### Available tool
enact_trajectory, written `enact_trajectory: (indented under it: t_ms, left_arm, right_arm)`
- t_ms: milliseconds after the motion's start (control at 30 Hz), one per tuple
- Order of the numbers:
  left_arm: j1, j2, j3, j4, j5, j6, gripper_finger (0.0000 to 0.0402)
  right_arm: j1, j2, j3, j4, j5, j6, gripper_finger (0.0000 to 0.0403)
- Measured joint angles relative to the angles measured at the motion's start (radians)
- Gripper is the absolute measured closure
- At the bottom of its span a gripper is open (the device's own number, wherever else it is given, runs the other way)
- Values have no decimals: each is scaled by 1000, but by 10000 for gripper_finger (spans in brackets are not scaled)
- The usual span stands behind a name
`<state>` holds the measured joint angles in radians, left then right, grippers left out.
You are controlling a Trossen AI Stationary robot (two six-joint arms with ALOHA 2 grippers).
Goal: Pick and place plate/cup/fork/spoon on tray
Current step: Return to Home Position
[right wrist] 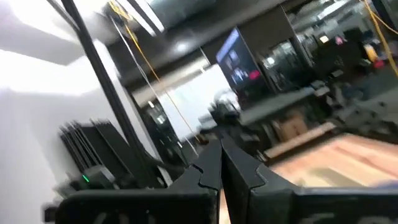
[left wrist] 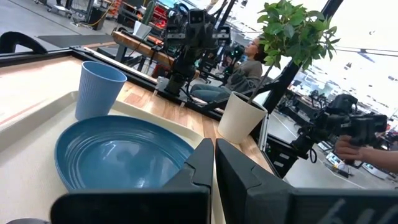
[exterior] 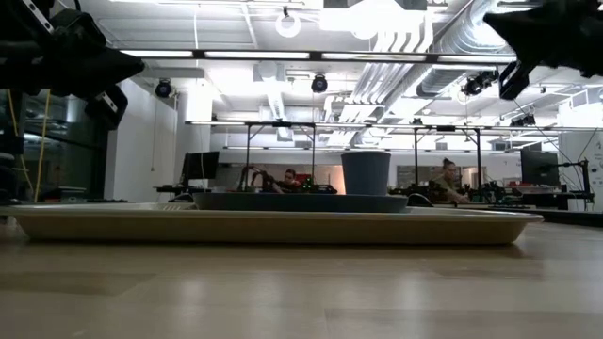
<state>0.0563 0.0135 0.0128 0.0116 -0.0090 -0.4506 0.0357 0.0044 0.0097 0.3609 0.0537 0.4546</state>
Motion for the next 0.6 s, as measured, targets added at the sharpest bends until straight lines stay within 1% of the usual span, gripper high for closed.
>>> enact_trajectory:
  t_ms: [300,433,600]
  left_arm:
    - [0,0,0,0,0,-1,401]
    - [0,0,0,0,0,-1,401]
    - [0,0,0,1,0,-1,401]
  right_arm:
    - [0,0,0,-327,22,-62,403]
    - [0,16,0,-344,-37,-93,403]
    - [0,22,0,-346,-47,-48,403]
